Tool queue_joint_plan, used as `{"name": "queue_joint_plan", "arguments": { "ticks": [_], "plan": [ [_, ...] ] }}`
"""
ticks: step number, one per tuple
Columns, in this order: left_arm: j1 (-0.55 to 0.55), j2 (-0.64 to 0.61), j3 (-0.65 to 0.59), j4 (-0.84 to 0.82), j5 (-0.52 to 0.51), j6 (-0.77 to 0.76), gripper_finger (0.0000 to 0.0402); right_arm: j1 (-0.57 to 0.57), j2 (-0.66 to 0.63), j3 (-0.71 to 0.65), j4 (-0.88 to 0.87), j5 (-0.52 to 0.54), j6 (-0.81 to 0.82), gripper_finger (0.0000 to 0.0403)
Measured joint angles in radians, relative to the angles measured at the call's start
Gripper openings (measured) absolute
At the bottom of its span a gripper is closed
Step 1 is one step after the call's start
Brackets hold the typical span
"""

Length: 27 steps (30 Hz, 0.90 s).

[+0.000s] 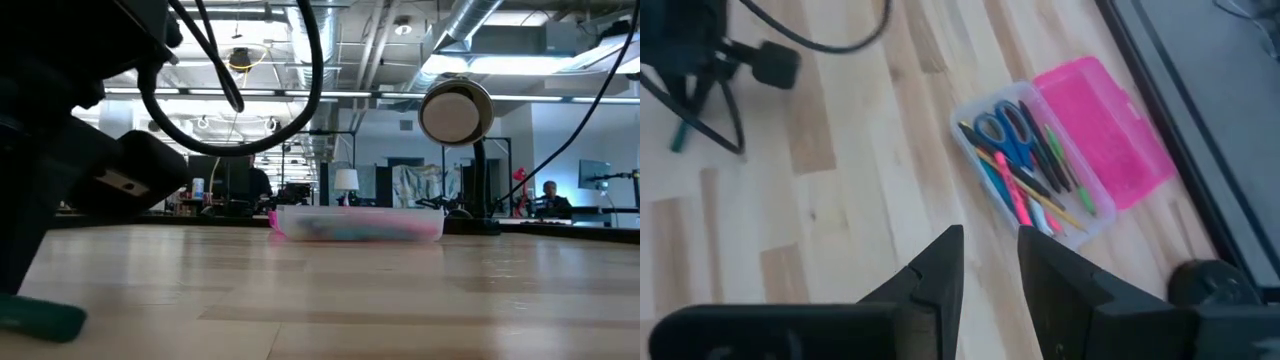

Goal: Pick & place school supplies into a supply box
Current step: Put the green crayon into the pink supply box

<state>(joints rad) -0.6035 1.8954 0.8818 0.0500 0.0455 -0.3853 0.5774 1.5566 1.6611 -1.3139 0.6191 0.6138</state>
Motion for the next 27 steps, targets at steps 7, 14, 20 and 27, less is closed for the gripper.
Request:
{"name": "queue_joint_plan", "arguments": {
  "ticks": [7, 14, 20, 27],
  "plan": [
    [-0.001, -0.002, 0.0, -0.011, -0.016, -0.115, 0.0024, 0.002, 0.0, 0.0, -0.071, 0.011, 0.051, 0.0092],
    [0.003, -0.002, 0.0, -0.012, 0.026, -0.172, 0.0028, 0.023, 0.0, 0.0, -0.103, 0.011, 0.052, 0.0092],
    [-0.004, -0.002, 0.002, -0.026, 0.044, -0.202, 0.0028, 0.033, 0.0, 0.0, -0.136, 0.011, 0.051, 0.0092],
    [-0.006, -0.005, 0.004, -0.051, -0.001, -0.37, 0.0029, 0.046, 0.0, 0.0, -0.174, 0.01, 0.057, 0.0092]
  ]
}}
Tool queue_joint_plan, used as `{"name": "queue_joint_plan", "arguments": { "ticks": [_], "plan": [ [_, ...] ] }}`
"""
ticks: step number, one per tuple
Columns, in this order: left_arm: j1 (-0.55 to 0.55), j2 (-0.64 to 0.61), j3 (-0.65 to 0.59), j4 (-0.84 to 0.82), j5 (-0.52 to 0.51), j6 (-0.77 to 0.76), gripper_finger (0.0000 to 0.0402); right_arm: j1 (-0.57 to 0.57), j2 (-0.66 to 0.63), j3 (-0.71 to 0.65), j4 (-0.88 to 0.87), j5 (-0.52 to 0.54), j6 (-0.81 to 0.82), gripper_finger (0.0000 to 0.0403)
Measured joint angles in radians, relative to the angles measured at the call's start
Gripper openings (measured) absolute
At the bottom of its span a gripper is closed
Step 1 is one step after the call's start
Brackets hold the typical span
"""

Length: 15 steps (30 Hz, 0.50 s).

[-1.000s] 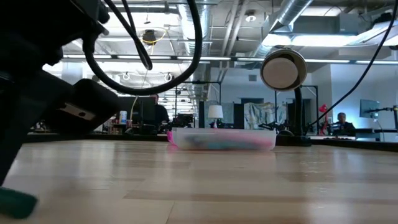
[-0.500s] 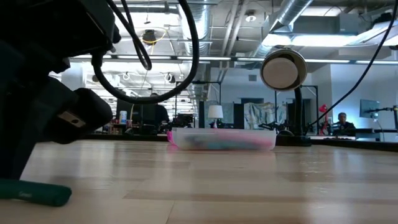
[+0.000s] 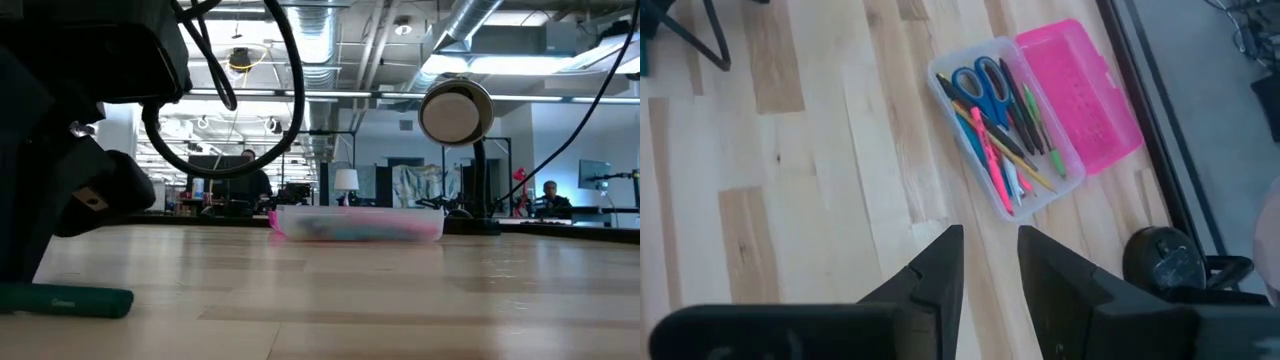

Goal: Pick & place school supplies into a supply box
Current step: Put the green crayon into the pink supply box

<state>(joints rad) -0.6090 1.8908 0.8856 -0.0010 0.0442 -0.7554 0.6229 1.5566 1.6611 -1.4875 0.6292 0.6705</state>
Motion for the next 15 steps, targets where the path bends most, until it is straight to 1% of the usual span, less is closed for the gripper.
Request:
{"name": "queue_joint_plan", "arguments": {
  "ticks": [3, 7, 9, 11, 15],
  "plan": [
    [-0.001, 0.0, 0.0, 0.0, -0.018, -0.04, 0.0029, 0.001, 0.0, 0.0, -0.001, 0.0, 0.003, 0.0092],
    [0.002, -0.004, 0.006, -0.019, -0.023, -0.053, 0.0029, 0.001, 0.0, 0.0, -0.001, 0.0, 0.002, 0.0092],
    [0.002, -0.01, 0.023, -0.068, -0.029, -0.012, 0.0029, 0.001, 0.0, 0.0, -0.001, 0.0, 0.002, 0.0092],
    [-0.003, -0.011, 0.05, -0.115, -0.056, 0.056, 0.0029, 0.001, 0.0, 0.0, 0.0, 0.0, 0.003, 0.0092],
    [-0.005, -0.006, 0.135, -0.306, -0.13, 0.166, 0.0019, 0.001, 0.0, 0.0, 0.006, 0.0, 0.003, 0.0092]
  ]
}}
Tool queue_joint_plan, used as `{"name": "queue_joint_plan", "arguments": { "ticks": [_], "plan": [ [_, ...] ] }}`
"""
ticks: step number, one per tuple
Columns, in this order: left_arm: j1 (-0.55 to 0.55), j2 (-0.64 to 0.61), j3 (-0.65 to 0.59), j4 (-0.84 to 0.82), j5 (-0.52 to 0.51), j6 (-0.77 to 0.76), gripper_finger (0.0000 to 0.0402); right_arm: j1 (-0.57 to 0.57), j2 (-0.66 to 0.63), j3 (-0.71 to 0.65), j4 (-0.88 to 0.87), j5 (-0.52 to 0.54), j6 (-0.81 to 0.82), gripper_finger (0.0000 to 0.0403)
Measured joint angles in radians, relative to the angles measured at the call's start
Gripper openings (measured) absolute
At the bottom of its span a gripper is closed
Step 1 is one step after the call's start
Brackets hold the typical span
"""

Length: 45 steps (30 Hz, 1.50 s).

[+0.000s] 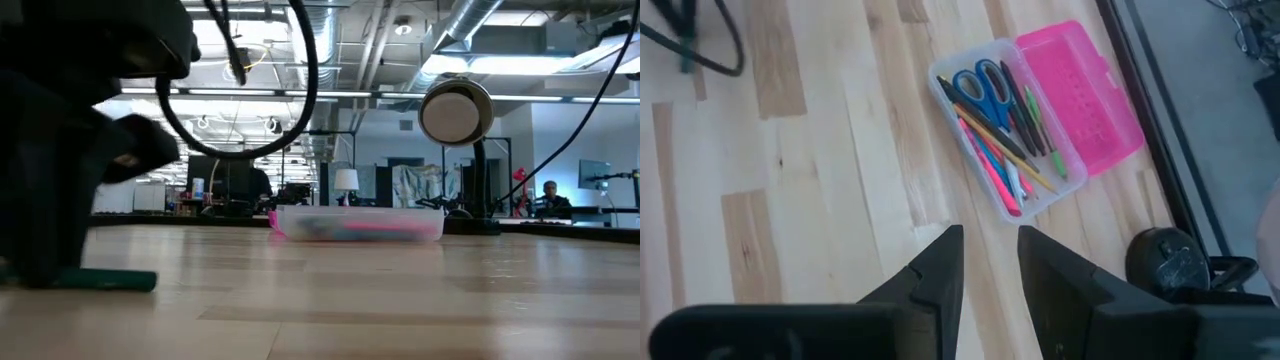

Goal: Pick & place school supplies into a supply box
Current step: Put the green crayon into the pink supply box

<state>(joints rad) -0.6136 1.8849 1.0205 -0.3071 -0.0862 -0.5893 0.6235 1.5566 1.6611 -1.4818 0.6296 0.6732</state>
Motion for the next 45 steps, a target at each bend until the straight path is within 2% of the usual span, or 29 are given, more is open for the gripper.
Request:
{"name": "queue_joint_plan", "arguments": {
  "ticks": [5, 8, 15, 24, 30, 35, 45],
  "plan": [
    [0.004, 0.003, 0.078, -0.208, -0.116, 0.084, 0.0008, 0.0, 0.0, 0.0, 0.003, 0.0, 0.018, 0.0092],
    [0.019, 0.004, 0.1, -0.294, -0.144, 0.088, 0.0012, 0.0, 0.0, 0.0, 0.002, 0.001, 0.034, 0.0092],
    [0.075, 0.002, 0.112, -0.415, -0.08, 0.092, 0.0025, 0.0, 0.0, 0.0, 0.002, 0.003, 0.035, 0.0092],
    [0.122, 0.001, 0.113, -0.442, 0.008, 0.113, 0.0035, 0.001, 0.0, 0.0, 0.001, 0.016, 0.035, 0.0092],
    [0.137, 0.001, 0.114, -0.441, 0.019, 0.124, 0.0025, 0.001, 0.0, 0.0, -0.009, 0.053, 0.033, 0.0092],
    [0.158, 0.008, 0.162, -0.485, 0.01, 0.168, 0.0007, 0.001, 0.0, 0.0, -0.026, 0.053, 0.027, 0.0092],
    [0.285, 0.009, 0.296, -0.622, -0.008, 0.272, 0.0007, -0.002, 0.0, 0.0, -0.037, 0.054, 0.027, 0.0092]
  ]
}}
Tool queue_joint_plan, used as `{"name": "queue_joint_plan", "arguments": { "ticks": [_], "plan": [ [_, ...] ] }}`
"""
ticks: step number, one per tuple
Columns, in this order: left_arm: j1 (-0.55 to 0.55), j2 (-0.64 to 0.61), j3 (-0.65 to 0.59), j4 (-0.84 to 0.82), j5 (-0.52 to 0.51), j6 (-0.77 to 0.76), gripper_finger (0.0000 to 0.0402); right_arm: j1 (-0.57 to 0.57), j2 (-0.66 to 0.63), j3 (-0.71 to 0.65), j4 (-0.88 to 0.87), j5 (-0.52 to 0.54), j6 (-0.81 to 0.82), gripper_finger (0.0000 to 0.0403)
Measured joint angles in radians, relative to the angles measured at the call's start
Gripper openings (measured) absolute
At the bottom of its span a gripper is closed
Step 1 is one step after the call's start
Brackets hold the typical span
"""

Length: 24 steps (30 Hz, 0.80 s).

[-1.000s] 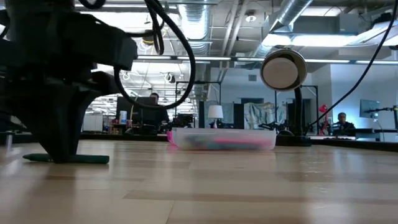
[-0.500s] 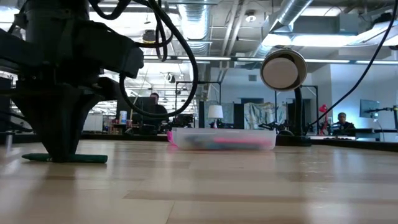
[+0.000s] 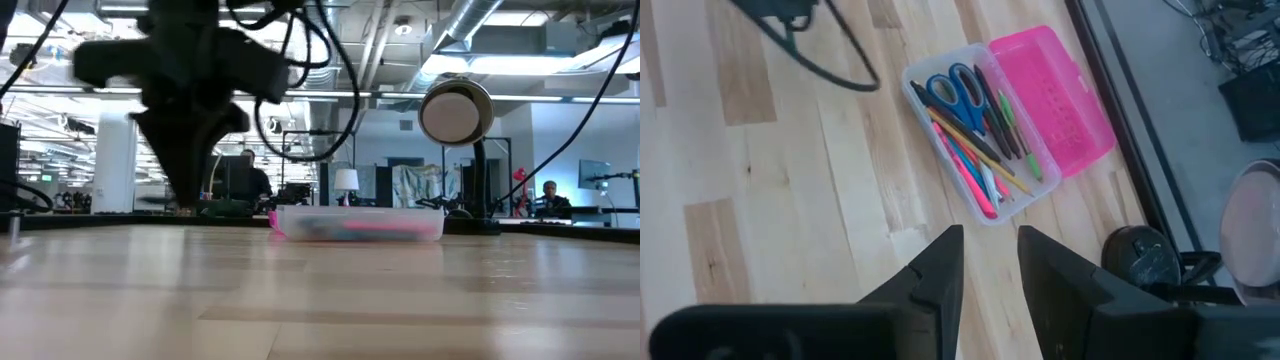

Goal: Pick & place school supplies into a supply box
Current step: Put the green crayon into the pink supply box

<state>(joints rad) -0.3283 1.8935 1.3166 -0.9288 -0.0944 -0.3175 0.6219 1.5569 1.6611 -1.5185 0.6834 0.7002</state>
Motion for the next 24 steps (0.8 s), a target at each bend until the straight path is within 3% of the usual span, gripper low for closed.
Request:
{"name": "queue_joint_plan", "arguments": {
  "ticks": [10, 17, 24],
  "plan": [
    [0.19, -0.003, 0.165, -0.037, 0.0, 0.103, 0.001, 0.0, 0.0, 0.0, 0.0, 0.012, 0.001, 0.0092],
    [0.347, -0.003, 0.179, 0.145, -0.019, 0.177, 0.0011, 0.0, 0.0, 0.0, 0.006, 0.03, 0.008, 0.0092],
    [0.434, 0.04, 0.181, 0.293, 0.015, 0.245, 0.0012, -0.003, 0.0, 0.0, 0.032, 0.031, 0.008, 0.0092]
  ]
}}
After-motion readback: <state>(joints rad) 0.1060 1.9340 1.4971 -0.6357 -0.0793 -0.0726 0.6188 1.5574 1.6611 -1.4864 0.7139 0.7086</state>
